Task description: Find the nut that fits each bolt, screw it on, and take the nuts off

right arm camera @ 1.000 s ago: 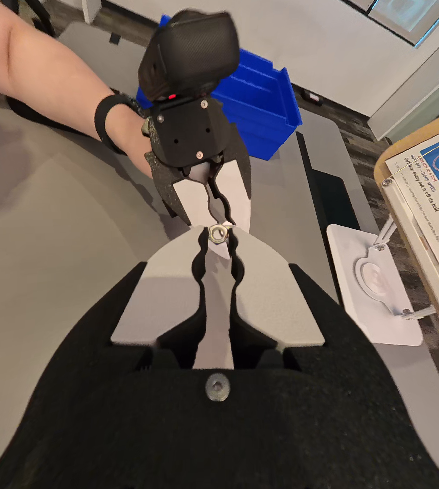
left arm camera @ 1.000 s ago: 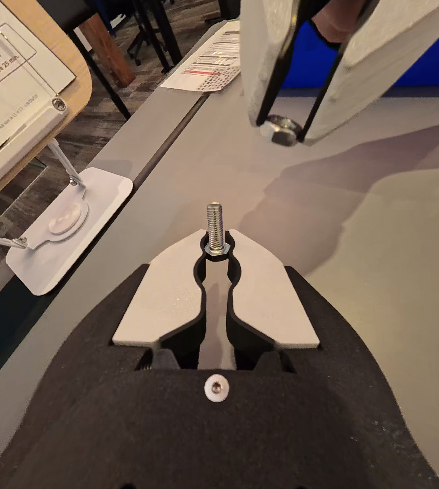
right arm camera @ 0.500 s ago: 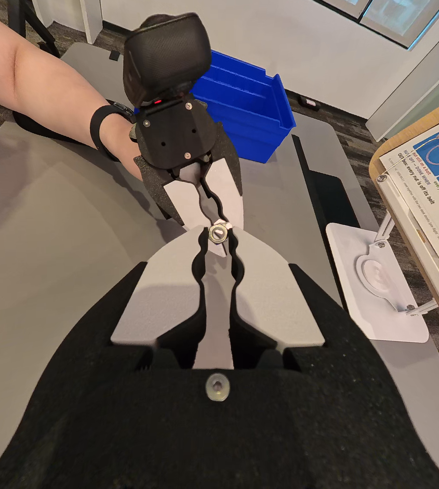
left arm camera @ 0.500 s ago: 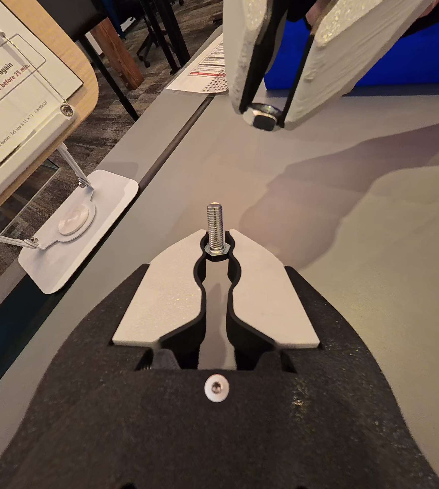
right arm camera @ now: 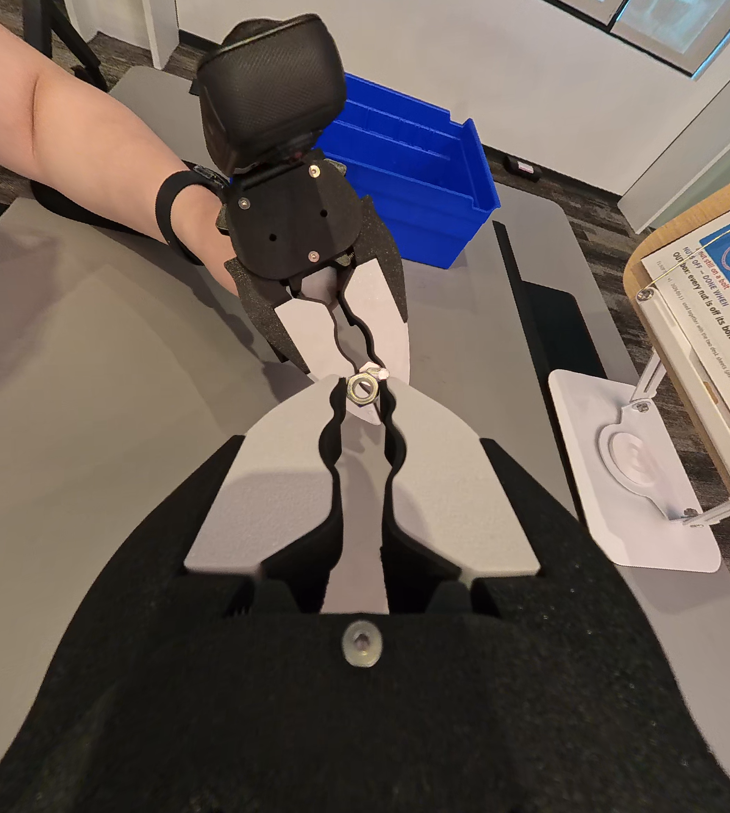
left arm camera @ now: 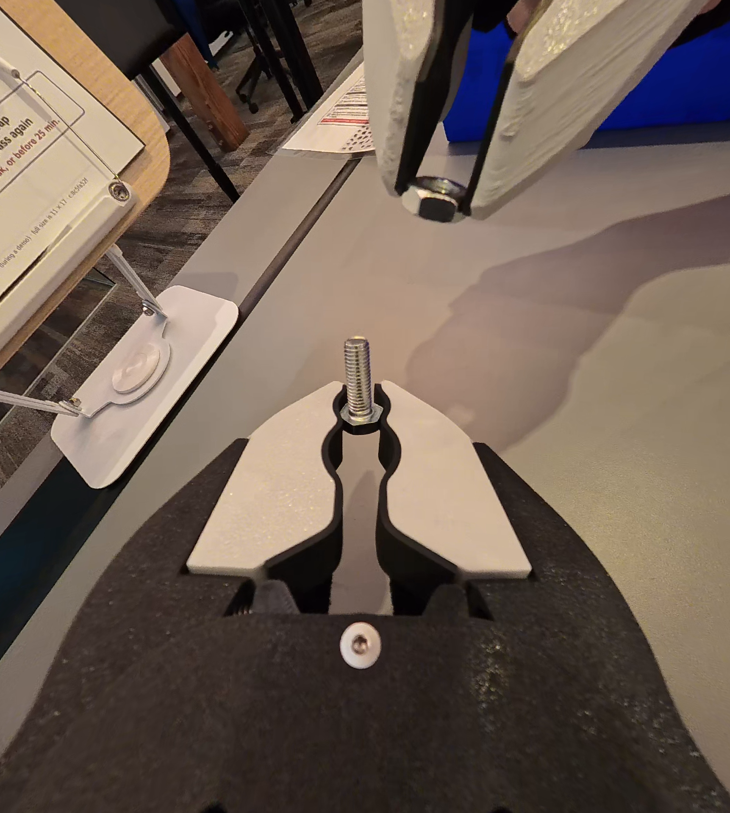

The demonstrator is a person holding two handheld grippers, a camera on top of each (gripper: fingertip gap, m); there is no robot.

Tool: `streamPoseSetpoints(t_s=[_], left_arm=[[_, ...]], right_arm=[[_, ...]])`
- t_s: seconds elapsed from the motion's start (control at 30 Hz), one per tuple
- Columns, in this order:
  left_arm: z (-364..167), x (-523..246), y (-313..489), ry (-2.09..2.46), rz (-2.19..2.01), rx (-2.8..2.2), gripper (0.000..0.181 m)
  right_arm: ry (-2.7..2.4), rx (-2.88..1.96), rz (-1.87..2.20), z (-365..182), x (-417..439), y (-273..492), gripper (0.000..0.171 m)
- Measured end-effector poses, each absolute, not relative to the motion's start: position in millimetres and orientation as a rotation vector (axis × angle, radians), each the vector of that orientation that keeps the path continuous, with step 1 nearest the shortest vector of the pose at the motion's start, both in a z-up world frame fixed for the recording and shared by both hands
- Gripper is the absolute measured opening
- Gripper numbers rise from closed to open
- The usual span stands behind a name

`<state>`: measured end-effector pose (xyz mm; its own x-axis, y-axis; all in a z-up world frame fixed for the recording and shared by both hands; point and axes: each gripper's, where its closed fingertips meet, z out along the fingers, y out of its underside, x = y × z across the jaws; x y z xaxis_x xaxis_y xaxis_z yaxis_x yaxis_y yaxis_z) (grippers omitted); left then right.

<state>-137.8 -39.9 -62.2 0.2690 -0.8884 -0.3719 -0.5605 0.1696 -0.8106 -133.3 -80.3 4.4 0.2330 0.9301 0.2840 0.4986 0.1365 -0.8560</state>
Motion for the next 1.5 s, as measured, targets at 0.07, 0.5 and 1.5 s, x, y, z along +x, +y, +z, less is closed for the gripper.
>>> streamPoseSetpoints(t_s=[0.07, 0.5, 1.5], left_arm=[[-63, -138, -39, 1.407, -0.398, -1.508, 0.010], [-63, -131, -51, 1.454, -0.457, -1.443, 0.010], [-46, -121, -95, 1.538, -0.742, -1.139, 0.010]], right_arm=[[-1.404, -1.505, 0.558, 4, -134, -80, 0.014], [-1.438, -1.470, 0.586, 4, -143, -88, 0.014], [-1.551, -1.408, 0.661, -6, -157, -106, 0.014]])
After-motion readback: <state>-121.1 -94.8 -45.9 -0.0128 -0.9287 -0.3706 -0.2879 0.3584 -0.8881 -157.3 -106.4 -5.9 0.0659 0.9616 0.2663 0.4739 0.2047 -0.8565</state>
